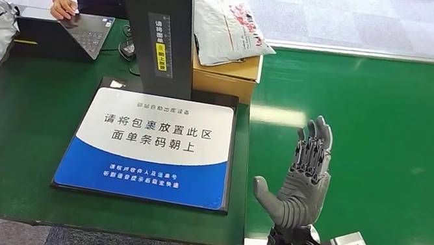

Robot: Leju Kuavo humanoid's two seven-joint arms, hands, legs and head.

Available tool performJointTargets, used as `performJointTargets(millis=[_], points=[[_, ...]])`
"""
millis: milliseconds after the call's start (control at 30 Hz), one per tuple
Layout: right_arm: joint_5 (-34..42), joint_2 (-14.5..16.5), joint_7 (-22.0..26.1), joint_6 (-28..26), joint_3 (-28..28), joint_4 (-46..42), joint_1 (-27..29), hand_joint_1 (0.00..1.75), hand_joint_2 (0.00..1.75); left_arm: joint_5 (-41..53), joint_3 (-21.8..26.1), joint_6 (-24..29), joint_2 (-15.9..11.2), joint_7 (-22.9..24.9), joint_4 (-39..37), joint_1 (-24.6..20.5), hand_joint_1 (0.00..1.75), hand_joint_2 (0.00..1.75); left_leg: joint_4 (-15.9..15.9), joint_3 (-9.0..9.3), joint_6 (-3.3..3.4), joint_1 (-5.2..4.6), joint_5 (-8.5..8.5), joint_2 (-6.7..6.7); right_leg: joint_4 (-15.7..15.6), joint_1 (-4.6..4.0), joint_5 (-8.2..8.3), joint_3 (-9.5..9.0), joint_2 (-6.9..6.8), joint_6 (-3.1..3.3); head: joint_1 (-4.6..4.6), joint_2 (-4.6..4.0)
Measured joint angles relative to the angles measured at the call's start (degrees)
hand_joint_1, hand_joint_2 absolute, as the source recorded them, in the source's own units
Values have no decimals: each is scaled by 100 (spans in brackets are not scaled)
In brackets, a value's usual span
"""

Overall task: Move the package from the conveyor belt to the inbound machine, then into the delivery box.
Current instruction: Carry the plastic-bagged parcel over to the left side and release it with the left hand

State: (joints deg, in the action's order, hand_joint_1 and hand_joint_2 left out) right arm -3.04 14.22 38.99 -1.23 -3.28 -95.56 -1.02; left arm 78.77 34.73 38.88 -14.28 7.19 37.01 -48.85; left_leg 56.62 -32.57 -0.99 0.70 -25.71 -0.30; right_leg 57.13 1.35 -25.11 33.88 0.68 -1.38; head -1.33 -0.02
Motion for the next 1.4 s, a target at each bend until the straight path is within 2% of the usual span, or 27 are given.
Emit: performJointTargets(millis=[67,100,233,267,467,633,700,767,833,900,967,1067,1167,1300,1400], points=[[0,2,-17,1,-16,13,-3,0,175,-3,151,1,-103,18,-94,10,175,175,0,-1,0,0,0,-1,0,-1,-1,2,-1,1,1,0],[0,2,-20,1,-24,21,-5,0,175,-5,212,1,-145,18,-133,14,169,175,0,-1,0,1,0,-1,0,-1,-1,2,-2,1,1,0],[0,3,-24,1,-47,54,-15,0,175,-7,387,1,-257,35,-250,25,6,175,0,-4,0,1,0,-2,0,-1,-1,1,-2,1,0,0],[0,3,-24,0,-56,65,-17,0,175,-9,433,1,-286,33,-284,27,0,175,0,-3,0,1,0,-1,0,-1,0,2,-1,1,0,0],[-13,3,-89,-13,-84,154,-71,0,175,-38,599,3,-404,-374,-487,7,0,175,3,-3,0,1,1,-2,-1,-1,0,4,-4,1,0,0],[-32,3,-111,-13,-92,213,-115,0,175,-320,589,-16,-314,-938,-499,-124,0,175,5,-2,0,0,1,-1,-1,-1,0,5,-3,1,0,0],[-34,4,-111,-13,-91,236,-127,0,175,-711,562,-228,-226,-1175,-499,-207,0,175,5,-1,0,0,1,-2,-1,0,1,4,-3,1,0,0],[-48,6,-111,-11,-90,255,-135,0,175,-1438,525,-904,-111,-1415,-493,-284,0,87,6,-1,0,0,1,-2,-1,0,1,4,-3,1,1,0],[-73,13,-113,7,-84,263,-144,0,175,-2292,451,-1829,16,-1651,-429,-316,0,0,6,-2,0,0,1,-2,-1,0,2,3,-4,1,0,0],[-116,25,-127,58,-69,261,-150,0,175,-2931,265,-2495,140,-1821,-230,-263,0,87,5,-2,-1,0,0,5,-1,0,4,5,3,4,-1,0],[-173,33,-151,100,-47,255,-148,0,175,-3308,3,-2785,233,-1914,64,-121,0,175,5,0,-2,0,-1,19,-1,0,7,8,16,7,-1,0],[-259,36,-179,110,-3,248,-138,0,175,-4045,-611,-3032,420,-2079,921,317,0,175,5,0,-2,-1,-3,23,-2,1,6,10,20,7,0,0],[-302,44,-172,144,28,233,-95,0,175,-4888,-1335,-3204,700,-2409,2080,1068,0,175,5,-3,-2,-2,-7,16,-6,2,2,10,14,5,0,0],[-439,71,-224,120,70,184,10,0,175,-5067,-2360,-3142,1112,-2758,3401,2164,0,175,4,-4,3,-8,-18,18,-11,8,-1,9,15,1,-1,0],[-550,79,-254,-7,82,194,89,0,175,-5331,-3045,-3098,1373,-3189,4015,2919,0,175,5,-3,8,-10,-23,20,-14,11,-3,9,18,-3,-1,0]])
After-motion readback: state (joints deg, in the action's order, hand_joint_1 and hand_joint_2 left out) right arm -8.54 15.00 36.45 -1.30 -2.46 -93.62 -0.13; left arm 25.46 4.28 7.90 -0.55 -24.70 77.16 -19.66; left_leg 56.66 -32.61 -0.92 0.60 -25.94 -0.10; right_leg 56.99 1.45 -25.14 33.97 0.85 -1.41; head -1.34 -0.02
